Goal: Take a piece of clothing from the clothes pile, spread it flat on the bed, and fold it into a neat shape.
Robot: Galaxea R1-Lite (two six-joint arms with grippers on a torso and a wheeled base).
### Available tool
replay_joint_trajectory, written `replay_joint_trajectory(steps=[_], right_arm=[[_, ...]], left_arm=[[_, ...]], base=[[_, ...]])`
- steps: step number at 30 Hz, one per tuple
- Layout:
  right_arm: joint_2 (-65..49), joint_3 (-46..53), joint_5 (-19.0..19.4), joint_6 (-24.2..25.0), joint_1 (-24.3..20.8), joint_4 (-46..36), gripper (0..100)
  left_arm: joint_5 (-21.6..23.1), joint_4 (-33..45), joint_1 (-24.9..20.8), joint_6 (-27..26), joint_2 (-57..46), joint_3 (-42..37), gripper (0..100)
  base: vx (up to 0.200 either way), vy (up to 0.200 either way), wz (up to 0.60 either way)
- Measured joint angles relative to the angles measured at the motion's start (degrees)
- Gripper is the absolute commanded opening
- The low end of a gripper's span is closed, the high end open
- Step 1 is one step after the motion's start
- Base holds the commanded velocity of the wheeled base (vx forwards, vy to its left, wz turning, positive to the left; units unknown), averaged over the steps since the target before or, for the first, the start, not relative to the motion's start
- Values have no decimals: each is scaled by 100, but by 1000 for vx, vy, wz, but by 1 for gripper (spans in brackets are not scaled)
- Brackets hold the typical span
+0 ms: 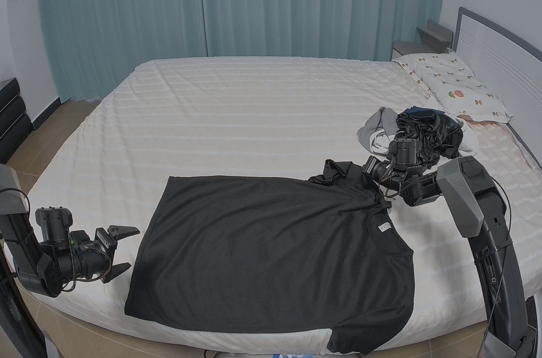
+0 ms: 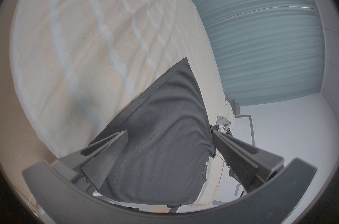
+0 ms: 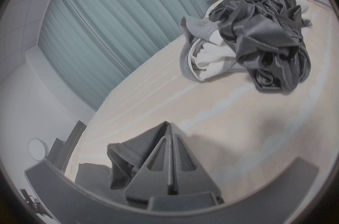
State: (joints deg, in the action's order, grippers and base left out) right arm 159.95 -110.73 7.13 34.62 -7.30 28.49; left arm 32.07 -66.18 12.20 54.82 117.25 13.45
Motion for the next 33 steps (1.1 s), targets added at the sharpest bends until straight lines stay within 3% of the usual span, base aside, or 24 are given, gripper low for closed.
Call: replay_joint_trajectory(steps=[11, 16, 33], right_arm=[[-350, 144, 12, 194, 22, 172, 0], [-480, 122, 22, 622, 80, 673, 0], [-190, 183, -22, 274, 152, 558, 0]], left_arm=[[0, 2, 2, 0, 0, 0, 100], [0, 2, 0, -2, 0, 0, 100], [0, 2, 0, 0, 6, 9, 100]], base=[[0, 0, 0], [0, 0, 0], [0, 0, 0]])
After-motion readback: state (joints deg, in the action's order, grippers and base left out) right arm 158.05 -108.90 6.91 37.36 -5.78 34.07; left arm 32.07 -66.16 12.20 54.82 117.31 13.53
